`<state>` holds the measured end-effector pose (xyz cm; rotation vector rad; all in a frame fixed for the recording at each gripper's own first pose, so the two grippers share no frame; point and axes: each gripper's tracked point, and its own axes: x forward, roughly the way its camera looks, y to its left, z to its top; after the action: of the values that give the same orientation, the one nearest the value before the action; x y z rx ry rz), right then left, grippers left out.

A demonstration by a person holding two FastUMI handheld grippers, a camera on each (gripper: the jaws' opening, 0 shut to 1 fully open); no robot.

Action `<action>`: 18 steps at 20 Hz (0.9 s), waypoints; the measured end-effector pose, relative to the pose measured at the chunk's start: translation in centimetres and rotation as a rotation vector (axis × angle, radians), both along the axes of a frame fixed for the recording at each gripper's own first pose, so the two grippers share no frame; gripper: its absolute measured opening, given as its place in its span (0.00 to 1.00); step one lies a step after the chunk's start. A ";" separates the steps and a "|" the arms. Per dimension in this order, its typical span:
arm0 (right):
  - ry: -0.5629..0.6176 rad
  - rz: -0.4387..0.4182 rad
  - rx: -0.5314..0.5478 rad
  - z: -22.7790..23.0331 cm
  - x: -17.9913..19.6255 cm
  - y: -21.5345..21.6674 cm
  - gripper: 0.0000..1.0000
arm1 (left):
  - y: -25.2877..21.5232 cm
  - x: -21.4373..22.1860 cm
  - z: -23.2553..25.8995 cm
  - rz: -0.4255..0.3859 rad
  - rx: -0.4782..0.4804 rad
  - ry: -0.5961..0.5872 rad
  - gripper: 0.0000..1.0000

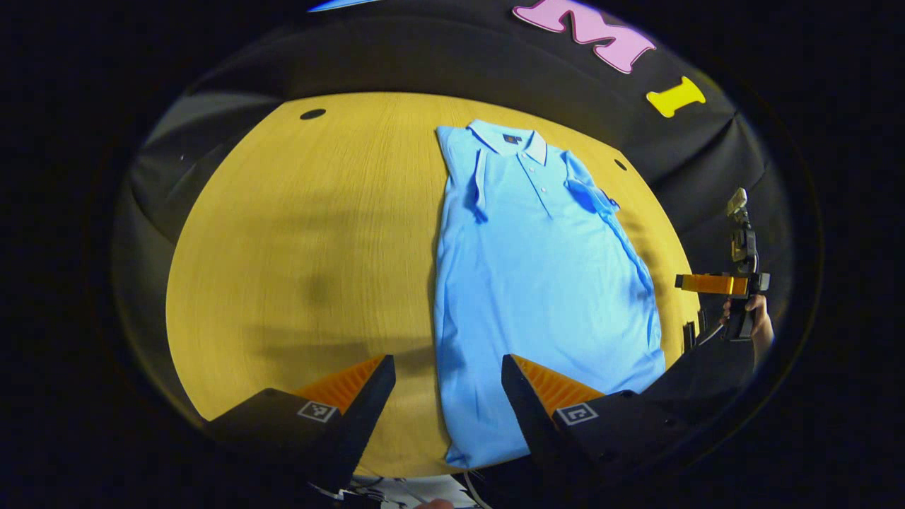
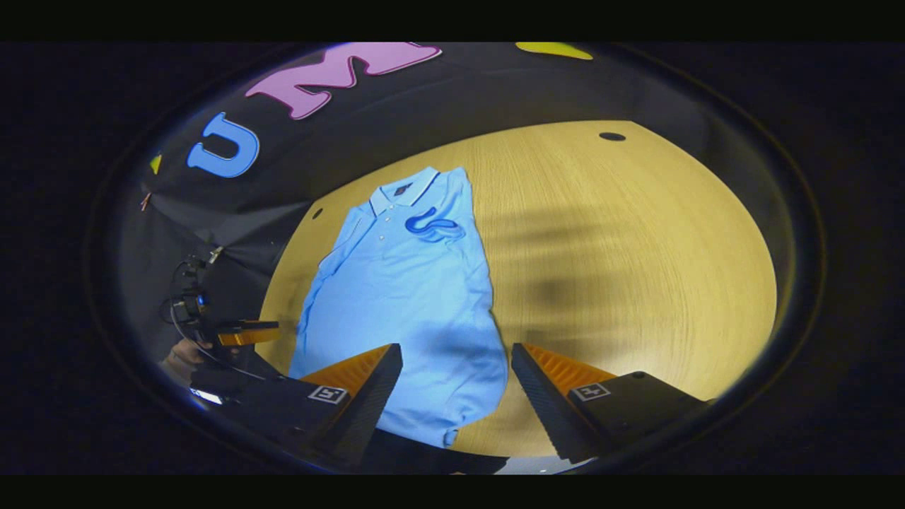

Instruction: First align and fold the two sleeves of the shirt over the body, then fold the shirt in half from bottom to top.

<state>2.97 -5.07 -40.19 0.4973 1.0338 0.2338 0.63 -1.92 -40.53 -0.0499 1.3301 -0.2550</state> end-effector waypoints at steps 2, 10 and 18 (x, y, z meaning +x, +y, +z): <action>0.037 -0.023 0.019 -0.9 -1.4 0.4 0.98 | -0.8 -1.9 -0.5 0.007 -0.037 0.043 0.97; 0.265 -0.030 0.102 -4.5 -9.7 2.5 0.98 | -2.0 -6.3 -2.6 -0.026 -0.064 0.133 0.97; 0.410 -0.137 0.294 -4.7 -11.9 5.0 0.75 | -1.4 -6.5 -3.0 -0.018 -0.020 0.130 0.95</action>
<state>-8.94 -0.03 -44.89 0.9054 1.3653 0.1649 -5.83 -3.36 -43.52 -0.0721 1.4575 -0.2839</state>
